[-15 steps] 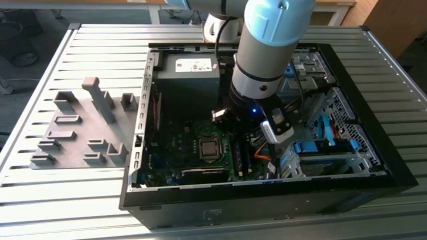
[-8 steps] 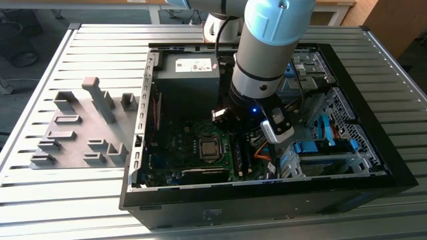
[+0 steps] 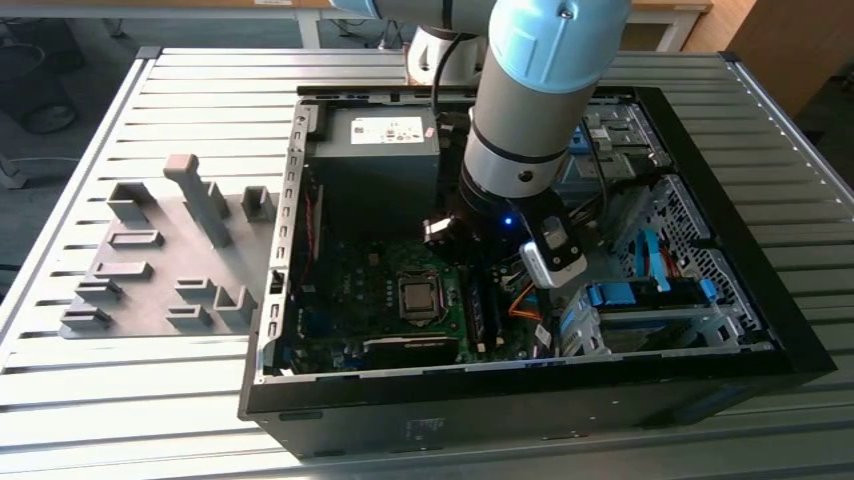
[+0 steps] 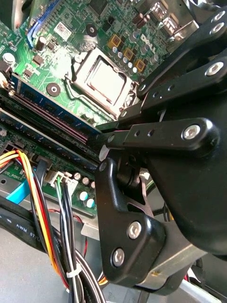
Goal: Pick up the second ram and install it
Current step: 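Press down the second ram until it locks into place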
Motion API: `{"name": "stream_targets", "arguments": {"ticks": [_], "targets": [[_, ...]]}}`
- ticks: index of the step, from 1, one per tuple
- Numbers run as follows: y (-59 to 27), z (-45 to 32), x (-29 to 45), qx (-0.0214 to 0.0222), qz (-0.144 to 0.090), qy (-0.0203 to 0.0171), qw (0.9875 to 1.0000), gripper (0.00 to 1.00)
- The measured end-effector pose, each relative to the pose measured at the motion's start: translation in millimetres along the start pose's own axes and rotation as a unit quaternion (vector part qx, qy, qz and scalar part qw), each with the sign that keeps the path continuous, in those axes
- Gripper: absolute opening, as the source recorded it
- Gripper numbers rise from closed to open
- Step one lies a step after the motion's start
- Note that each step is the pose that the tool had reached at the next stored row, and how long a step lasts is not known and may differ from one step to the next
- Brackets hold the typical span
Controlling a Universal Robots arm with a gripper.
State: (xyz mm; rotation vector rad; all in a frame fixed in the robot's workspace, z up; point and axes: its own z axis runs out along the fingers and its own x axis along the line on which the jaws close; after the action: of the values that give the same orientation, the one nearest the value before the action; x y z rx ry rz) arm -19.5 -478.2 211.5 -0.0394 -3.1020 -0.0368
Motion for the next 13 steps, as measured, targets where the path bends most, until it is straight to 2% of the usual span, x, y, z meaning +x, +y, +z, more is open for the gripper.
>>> {"name": "stream_targets", "arguments": {"ticks": [13], "targets": [[0.0, 1.8, -0.1, 0.0025, 0.0, -0.0001, 1.0, 0.14]]}}
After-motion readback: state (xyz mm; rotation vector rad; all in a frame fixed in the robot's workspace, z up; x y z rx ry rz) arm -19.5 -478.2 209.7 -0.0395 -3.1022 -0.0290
